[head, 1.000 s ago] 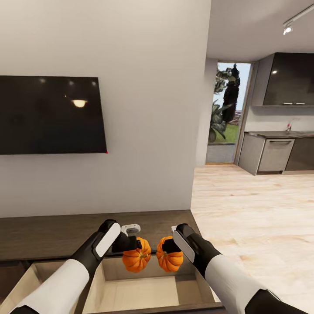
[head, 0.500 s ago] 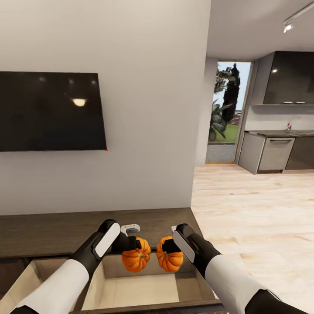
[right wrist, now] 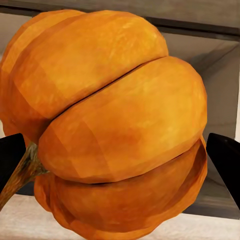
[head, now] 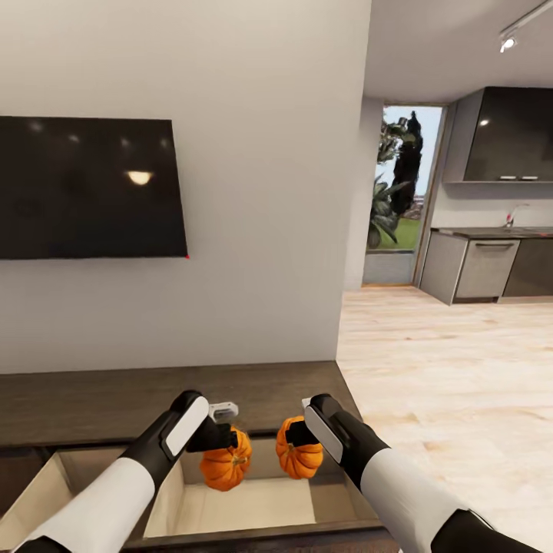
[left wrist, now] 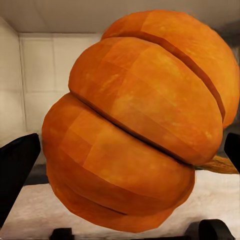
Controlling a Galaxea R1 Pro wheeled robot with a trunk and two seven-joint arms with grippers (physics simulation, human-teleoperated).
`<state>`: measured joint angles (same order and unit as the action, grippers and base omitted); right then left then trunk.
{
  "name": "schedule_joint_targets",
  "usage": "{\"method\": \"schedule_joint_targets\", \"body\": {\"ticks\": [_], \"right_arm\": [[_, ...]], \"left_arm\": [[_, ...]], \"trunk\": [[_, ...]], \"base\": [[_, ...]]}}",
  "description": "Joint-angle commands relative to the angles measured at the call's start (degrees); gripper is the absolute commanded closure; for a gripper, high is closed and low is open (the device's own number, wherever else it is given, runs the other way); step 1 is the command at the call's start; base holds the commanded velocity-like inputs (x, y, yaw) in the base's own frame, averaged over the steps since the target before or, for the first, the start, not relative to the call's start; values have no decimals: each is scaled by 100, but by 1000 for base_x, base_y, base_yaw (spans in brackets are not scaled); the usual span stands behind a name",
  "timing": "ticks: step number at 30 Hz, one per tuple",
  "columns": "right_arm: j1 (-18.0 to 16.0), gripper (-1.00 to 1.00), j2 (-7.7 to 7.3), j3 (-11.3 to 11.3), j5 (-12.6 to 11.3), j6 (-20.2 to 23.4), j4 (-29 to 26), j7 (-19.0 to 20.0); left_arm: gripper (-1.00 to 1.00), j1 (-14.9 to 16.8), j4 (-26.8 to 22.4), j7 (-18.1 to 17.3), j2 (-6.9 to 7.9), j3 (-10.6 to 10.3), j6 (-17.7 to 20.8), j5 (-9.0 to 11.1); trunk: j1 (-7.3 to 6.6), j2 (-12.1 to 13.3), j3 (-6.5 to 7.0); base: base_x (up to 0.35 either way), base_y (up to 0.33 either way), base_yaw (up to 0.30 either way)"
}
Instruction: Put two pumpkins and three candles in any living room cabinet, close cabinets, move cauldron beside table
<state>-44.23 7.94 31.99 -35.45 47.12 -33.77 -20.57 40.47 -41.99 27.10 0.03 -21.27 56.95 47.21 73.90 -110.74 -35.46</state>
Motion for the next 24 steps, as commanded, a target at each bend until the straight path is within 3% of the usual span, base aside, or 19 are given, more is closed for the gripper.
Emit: {"method": "schedule_joint_targets", "body": {"ticks": [1, 24], "right_arm": [[-7, 100, -3, 27, -59, 8, -7, -57], [-7, 100, -5, 18, -38, -9, 62, -88]], "left_arm": [[100, 8, 21, 73, 2, -13, -5, 69], [100, 16, 234, 174, 6, -18, -58, 60]], "trunk": [[22, -45, -24], [527, -968, -437]], "base": [[0, 0, 0], [0, 0, 0]]}}
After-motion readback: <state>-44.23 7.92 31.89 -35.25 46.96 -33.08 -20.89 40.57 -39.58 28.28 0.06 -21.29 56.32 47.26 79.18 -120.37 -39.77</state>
